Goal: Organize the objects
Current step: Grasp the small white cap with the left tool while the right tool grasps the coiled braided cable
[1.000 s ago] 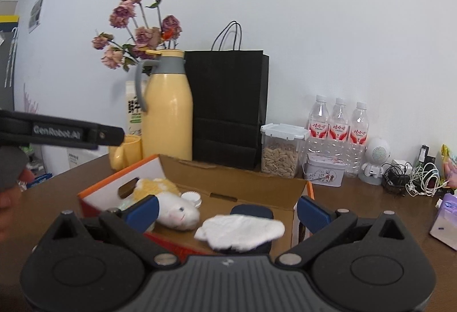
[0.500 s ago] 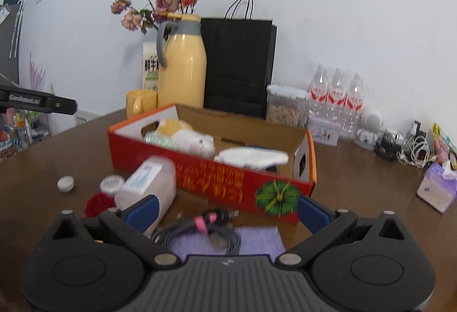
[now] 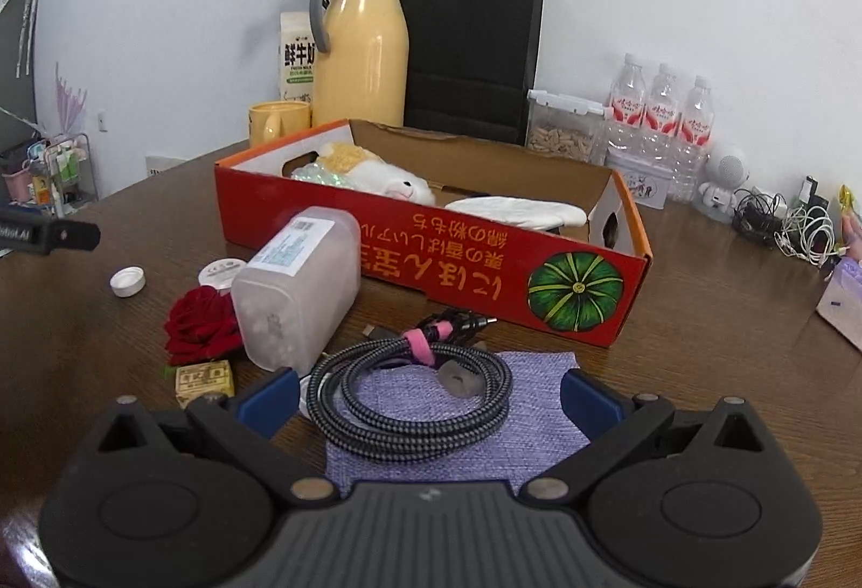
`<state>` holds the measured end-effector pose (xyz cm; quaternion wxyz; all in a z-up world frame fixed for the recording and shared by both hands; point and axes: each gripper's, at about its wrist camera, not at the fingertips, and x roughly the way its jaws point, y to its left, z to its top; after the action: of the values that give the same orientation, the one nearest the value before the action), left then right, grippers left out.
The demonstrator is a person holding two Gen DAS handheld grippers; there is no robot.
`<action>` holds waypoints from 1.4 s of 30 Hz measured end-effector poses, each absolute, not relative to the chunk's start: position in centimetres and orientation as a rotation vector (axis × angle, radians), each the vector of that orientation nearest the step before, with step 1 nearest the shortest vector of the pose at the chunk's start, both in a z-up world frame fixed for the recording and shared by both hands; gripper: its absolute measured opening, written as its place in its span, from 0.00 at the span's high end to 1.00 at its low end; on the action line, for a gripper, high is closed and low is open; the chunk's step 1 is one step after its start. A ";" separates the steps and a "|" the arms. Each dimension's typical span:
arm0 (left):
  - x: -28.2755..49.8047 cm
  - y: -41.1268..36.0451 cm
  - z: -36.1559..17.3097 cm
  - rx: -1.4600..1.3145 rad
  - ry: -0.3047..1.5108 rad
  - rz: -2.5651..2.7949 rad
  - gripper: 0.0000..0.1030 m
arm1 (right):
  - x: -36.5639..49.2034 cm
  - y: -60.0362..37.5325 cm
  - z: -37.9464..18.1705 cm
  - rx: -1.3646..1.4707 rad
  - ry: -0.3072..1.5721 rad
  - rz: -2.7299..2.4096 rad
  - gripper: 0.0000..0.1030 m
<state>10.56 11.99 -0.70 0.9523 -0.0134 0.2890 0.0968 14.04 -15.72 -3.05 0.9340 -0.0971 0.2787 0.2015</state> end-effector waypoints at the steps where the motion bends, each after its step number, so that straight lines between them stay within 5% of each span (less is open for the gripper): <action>1: 10.7 11.9 -0.9 -0.025 0.594 0.190 0.00 | 14.2 -15.6 -3.1 -0.198 0.575 0.410 0.00; 18: 12.9 11.3 -3.6 -0.018 0.669 0.173 0.00 | 14.8 -15.8 -3.6 -0.190 0.591 0.387 0.00; 22: 13.4 10.6 -3.8 -0.010 0.673 0.131 0.11 | 15.2 -15.6 -3.8 -0.198 0.598 0.366 0.00; 27: 13.4 9.7 -3.9 -0.011 0.656 0.061 0.62 | 15.8 -15.3 -3.9 -0.203 0.607 0.363 0.00; 30: 13.3 9.3 -4.0 -0.003 0.644 0.042 0.71 | 16.3 -14.8 -4.0 -0.212 0.609 0.369 0.00; 42: 13.1 9.5 -3.9 -0.028 0.634 0.033 0.71 | 15.9 -14.3 -3.3 -0.192 0.569 0.391 0.00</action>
<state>13.10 9.51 -3.92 0.9499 -0.0135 0.3119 0.0161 15.91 -14.26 -3.26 0.9365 -0.0941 0.2784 0.1914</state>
